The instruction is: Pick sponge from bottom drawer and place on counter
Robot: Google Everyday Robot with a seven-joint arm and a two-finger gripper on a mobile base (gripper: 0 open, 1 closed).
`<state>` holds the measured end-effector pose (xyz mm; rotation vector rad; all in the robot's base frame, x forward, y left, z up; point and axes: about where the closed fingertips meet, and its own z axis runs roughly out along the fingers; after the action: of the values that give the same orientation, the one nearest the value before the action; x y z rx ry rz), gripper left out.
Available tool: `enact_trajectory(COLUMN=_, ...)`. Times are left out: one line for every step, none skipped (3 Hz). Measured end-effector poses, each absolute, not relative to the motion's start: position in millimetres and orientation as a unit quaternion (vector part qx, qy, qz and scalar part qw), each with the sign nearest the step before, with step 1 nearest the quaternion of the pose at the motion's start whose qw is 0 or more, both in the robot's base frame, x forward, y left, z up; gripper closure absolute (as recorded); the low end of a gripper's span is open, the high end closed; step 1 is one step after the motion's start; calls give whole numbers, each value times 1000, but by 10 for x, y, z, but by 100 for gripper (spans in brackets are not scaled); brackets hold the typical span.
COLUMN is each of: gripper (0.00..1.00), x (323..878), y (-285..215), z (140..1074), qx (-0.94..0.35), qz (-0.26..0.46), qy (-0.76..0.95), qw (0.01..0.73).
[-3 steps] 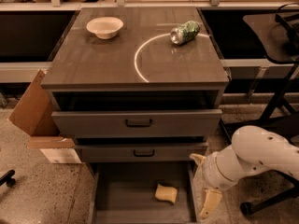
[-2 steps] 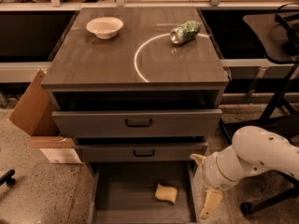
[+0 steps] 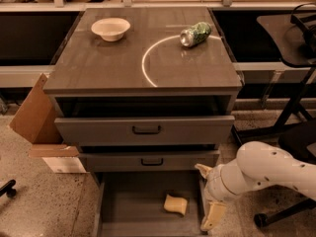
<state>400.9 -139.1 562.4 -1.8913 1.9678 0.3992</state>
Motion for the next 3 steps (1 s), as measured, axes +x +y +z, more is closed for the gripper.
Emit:
enact_trajectory(gripper=0, x=4133, y=-1288, z=5259, qx=-670, qz=147, qy=698, qw=208)
enact_trajectory(gripper=0, x=4205, y=-1169, z=4860, qx=-669, qz=148, qy=696, qw=213)
enact_trajectory(gripper=0, x=4269, y=-1054, z=4488, qx=-667, qz=160, qy=694, qw=219)
